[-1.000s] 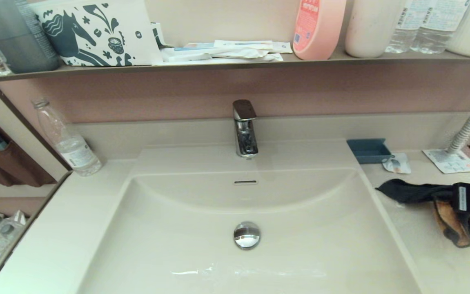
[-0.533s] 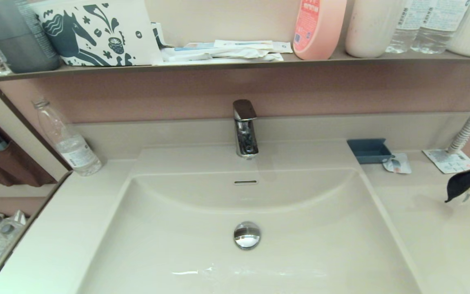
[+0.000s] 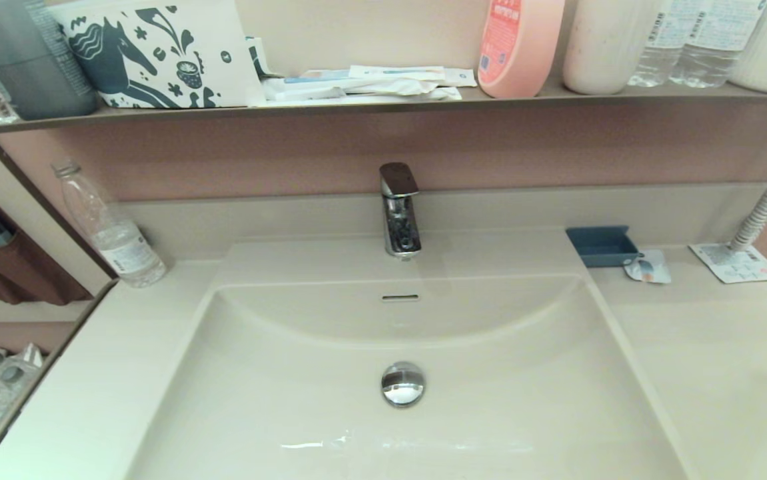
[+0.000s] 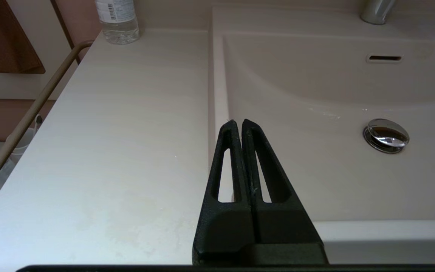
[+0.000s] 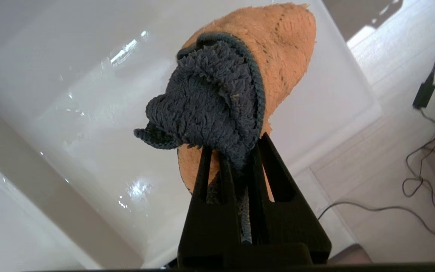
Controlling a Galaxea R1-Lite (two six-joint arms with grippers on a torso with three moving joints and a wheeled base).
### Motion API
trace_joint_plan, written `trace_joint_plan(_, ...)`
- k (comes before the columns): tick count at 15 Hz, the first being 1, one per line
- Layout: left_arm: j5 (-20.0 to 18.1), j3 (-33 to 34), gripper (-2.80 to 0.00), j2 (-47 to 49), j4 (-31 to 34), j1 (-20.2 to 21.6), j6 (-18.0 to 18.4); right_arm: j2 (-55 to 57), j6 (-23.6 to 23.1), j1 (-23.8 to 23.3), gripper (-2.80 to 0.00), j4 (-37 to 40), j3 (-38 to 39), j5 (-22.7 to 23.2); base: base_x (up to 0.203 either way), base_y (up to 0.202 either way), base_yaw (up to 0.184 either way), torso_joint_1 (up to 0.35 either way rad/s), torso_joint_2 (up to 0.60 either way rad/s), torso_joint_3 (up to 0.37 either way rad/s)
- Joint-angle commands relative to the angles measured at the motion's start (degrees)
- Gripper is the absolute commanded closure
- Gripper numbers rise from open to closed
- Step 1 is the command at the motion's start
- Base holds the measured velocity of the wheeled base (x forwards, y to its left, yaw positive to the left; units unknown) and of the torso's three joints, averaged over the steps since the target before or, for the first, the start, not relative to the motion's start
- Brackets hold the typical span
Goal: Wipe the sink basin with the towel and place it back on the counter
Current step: Wipe the sink
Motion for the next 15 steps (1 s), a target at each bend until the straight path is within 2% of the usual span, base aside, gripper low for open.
trace_joint_plan(1, 0.01, 0.00, 0.00, 0.01, -0.07, 0.03, -0.03, -0.88, 0.05, -0.66, 0.00, 0.21, 1.15, 0.28, 0.000, 0.000, 0.000, 0.000, 0.00, 0.000)
trace_joint_plan(3, 0.01, 0.00, 0.00, 0.01, -0.07, 0.03, -0.03, -1.50, 0.52, -0.40, 0.00, -0.67, 1.12, 5.02, 0.000, 0.000, 0.000, 0.000, 0.00, 0.000)
trace_joint_plan(5, 0.01, 0.00, 0.00, 0.01, -0.07, 0.03, -0.03, -2.27, 3.92, 2.22, 0.00, -3.49, 1.18, 7.74, 0.000, 0.000, 0.000, 0.000, 0.00, 0.000)
trace_joint_plan(7, 0.01, 0.00, 0.00, 0.01, -0.05, 0.01, 0.04, -2.14, 8.12, 9.88, 0.00, -5.38, 1.23, 7.26, 0.000, 0.000, 0.000, 0.000, 0.00, 0.000)
trace_joint_plan(9, 0.01, 0.00, 0.00, 0.01, -0.06, 0.03, -0.03, -0.85, 13.11, 19.46, 0.00, -8.22, 1.63, 3.47, 0.000, 0.000, 0.000, 0.000, 0.00, 0.000)
trace_joint_plan(12, 0.01, 0.00, 0.00, 0.01, -0.03, 0.03, -0.03, 6.24, 19.19, 31.83, 0.00, -17.68, 4.18, -8.32, 0.000, 0.000, 0.000, 0.000, 0.00, 0.000)
trace_joint_plan(15, 0.01, 0.00, 0.00, 0.01, -0.06, 0.02, -0.02, 14.93, 20.75, 35.43, 0.00, -27.38, 4.73, -13.40, 0.000, 0.000, 0.000, 0.000, 0.00, 0.000)
